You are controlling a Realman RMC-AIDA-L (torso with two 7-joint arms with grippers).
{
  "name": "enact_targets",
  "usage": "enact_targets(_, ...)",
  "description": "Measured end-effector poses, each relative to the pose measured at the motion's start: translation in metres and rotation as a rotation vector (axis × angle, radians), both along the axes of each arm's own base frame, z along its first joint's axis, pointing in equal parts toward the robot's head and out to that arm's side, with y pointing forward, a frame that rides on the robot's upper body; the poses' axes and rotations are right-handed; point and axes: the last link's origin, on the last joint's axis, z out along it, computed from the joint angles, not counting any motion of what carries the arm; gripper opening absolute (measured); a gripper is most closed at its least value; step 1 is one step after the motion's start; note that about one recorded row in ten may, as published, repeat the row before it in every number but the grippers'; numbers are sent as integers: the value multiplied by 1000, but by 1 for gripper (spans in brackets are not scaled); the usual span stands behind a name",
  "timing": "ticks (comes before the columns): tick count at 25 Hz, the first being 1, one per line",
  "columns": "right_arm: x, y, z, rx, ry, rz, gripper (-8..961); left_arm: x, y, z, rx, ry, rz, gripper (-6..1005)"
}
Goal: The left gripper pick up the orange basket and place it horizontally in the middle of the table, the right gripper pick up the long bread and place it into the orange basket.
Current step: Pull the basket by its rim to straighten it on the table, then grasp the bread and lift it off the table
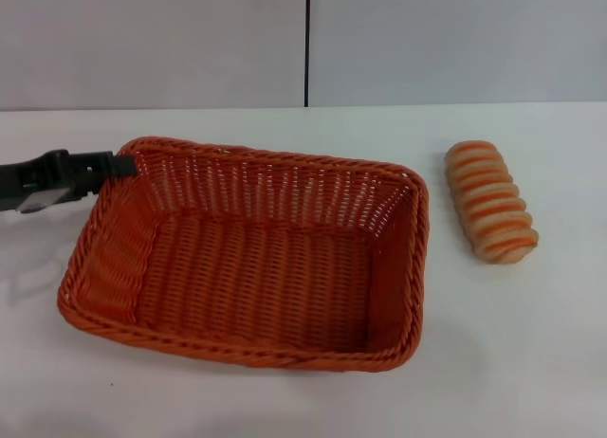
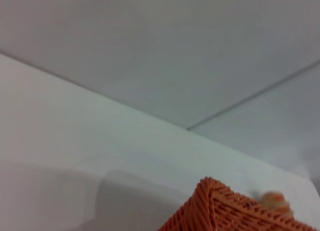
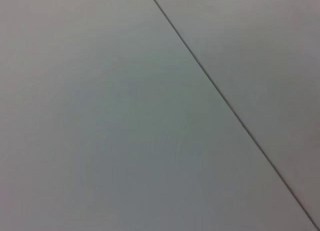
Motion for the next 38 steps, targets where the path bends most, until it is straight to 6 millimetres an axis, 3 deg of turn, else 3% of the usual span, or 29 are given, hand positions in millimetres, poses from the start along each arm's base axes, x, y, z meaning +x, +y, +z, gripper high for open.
enact_targets(10,1,1,0,-4,3,-4,819,10,-8,9,-105,31,-70,574)
enact_targets(15,-1,5,0,-19,-4,3,819,6,-7,18,-73,64,-79,576)
enact_targets(20,-7,20,5,-148,-23,100,819,-5,0,33,21,120,-98,579)
enact_targets(26,-32,43,32,-477,-41,365,819,-8,3,50,304,83,-236,582)
enact_targets(27,-45,52,45,-631,-15,446,819,-6,4,52,367,66,-275,582)
enact_targets(28,-45,52,45,-631,-15,446,819,-5,3,52,442,25,-313,583)
enact_targets(31,-72,62,64,-860,-6,544,819,-4,0,49,620,-81,-390,584)
enact_targets(32,-91,72,73,-1040,6,554,819,-5,-1,48,663,-98,-405,585)
enact_targets(33,-91,72,73,-1040,6,554,819,-5,-1,48,663,-98,-405,585)
enact_targets(37,-131,99,81,-1412,-21,449,819,-4,-2,38,774,-86,-469,587)
enact_targets(38,-131,99,81,-1412,-21,449,819,-4,-2,38,774,-86,-469,588)
